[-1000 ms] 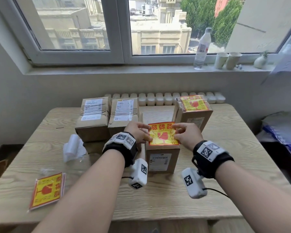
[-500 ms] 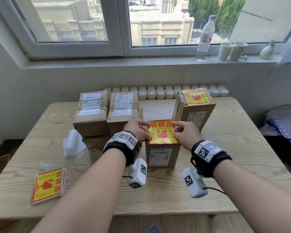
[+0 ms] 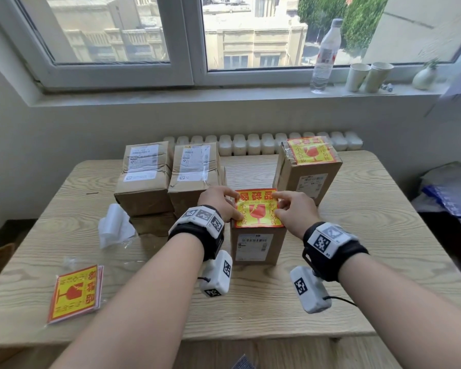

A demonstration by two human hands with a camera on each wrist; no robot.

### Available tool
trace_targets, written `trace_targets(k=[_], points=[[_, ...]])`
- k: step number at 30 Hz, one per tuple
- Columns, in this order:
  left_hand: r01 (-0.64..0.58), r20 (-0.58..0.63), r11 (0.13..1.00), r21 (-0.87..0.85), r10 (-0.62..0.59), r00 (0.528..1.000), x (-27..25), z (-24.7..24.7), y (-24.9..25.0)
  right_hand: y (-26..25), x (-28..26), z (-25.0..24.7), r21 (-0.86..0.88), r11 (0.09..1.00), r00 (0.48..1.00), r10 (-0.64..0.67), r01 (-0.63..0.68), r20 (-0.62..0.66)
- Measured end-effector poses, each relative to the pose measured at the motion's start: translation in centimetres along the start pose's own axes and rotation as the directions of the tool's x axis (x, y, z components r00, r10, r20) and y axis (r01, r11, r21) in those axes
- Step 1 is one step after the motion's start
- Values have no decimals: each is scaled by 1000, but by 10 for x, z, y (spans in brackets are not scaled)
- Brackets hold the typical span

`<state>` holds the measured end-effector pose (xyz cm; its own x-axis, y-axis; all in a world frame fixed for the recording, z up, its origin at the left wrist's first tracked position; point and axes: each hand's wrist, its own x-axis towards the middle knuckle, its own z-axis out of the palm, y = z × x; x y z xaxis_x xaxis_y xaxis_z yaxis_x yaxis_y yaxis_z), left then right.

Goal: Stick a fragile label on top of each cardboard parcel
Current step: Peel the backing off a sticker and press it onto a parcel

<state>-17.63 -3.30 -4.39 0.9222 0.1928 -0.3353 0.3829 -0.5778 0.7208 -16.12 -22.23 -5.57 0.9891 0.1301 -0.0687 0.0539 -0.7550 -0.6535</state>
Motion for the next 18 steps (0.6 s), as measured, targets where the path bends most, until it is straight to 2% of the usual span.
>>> trace_targets(k=[6, 10, 13, 15, 18], points=[[-6, -21, 986, 168, 10, 1000, 0, 3, 7, -3, -1, 1, -65, 998, 1000, -1, 1, 4], [-2, -28, 969, 248, 9, 1000, -2, 2, 10, 0, -1, -2, -81, 996, 999, 42, -41, 16], [25, -20, 976, 218, -21, 1000, 0, 1, 3, 5, -1, -8, -55, 996, 996, 76, -74, 36], [55, -12, 989, 137, -54, 998, -1, 4, 0, 6, -2, -8, -37, 997, 997, 74, -73, 35], [84, -59, 990, 116, -78, 995, 1, 9, -3, 7, -1, -5, -14, 998, 998, 62, -62, 31]])
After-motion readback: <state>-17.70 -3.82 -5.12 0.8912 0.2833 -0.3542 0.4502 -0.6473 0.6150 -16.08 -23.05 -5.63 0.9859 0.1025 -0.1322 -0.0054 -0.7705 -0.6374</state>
